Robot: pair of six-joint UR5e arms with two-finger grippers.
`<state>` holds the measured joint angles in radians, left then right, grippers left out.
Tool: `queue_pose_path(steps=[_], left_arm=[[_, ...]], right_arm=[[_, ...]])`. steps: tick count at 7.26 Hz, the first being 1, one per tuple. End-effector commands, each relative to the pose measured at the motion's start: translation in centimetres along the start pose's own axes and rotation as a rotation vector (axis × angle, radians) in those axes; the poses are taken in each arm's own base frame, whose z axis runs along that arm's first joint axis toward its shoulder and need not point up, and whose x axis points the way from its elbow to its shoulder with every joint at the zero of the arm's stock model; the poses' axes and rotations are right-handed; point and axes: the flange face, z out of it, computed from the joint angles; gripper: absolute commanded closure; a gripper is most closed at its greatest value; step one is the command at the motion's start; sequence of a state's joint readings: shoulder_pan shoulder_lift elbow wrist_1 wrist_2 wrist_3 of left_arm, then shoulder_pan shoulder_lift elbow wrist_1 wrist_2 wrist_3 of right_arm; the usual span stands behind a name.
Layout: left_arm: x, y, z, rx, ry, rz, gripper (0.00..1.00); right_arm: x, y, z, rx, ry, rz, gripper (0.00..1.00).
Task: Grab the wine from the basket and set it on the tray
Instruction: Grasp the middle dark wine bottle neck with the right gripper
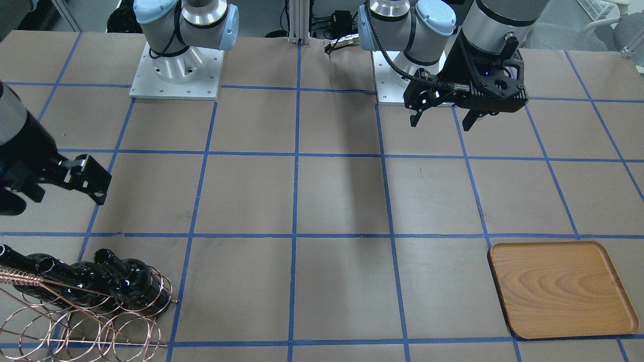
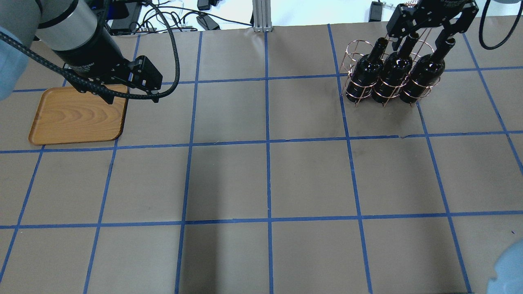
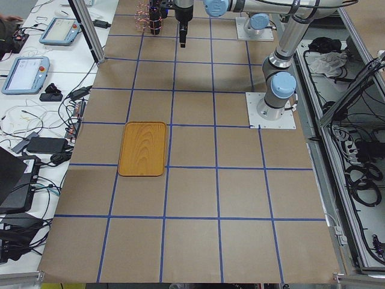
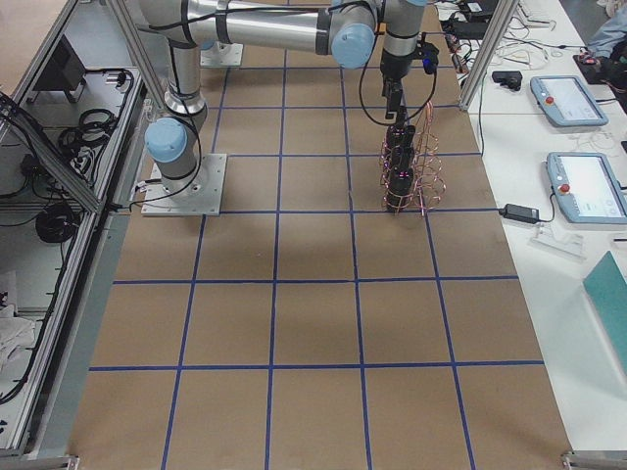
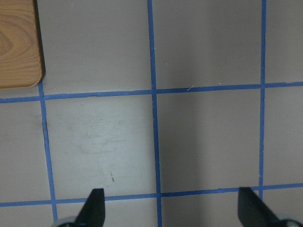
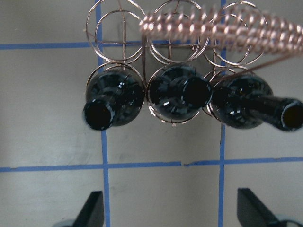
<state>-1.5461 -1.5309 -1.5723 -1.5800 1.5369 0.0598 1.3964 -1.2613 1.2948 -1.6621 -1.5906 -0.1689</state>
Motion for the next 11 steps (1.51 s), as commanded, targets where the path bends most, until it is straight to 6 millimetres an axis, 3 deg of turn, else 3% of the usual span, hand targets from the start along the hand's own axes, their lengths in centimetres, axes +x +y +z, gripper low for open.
queue_pose_path(steps=[1,2,6,10,11], left_arm=[[0.0,0.0,0.0,0.0,0.0,0.0,0.0],[0.0,0.0,0.0,0.0,0.0,0.0,0.0],[0.0,0.0,-0.1,0.003,-0.005,0.0,0.0],[0.0,0.0,0.0,0.001,-0.005,0.0,0.0],[-0.1,0.0,0.0,0.003,-0.005,-0.001,0.0]], right_arm=[[1.3,-2.3,2.5,0.028,0.0,-0.016,0.0],[1.4,-3.1,3.9,0.034,0.0,-0.017,0.0],[1.4,-4.4,6.3,0.041,-0.017,-0.022,0.13],[1.5,-4.7,6.9,0.037,-0.02,-0.022,0.9],[1.5,-4.7,6.8,0.038,-0.019,-0.022,0.99]])
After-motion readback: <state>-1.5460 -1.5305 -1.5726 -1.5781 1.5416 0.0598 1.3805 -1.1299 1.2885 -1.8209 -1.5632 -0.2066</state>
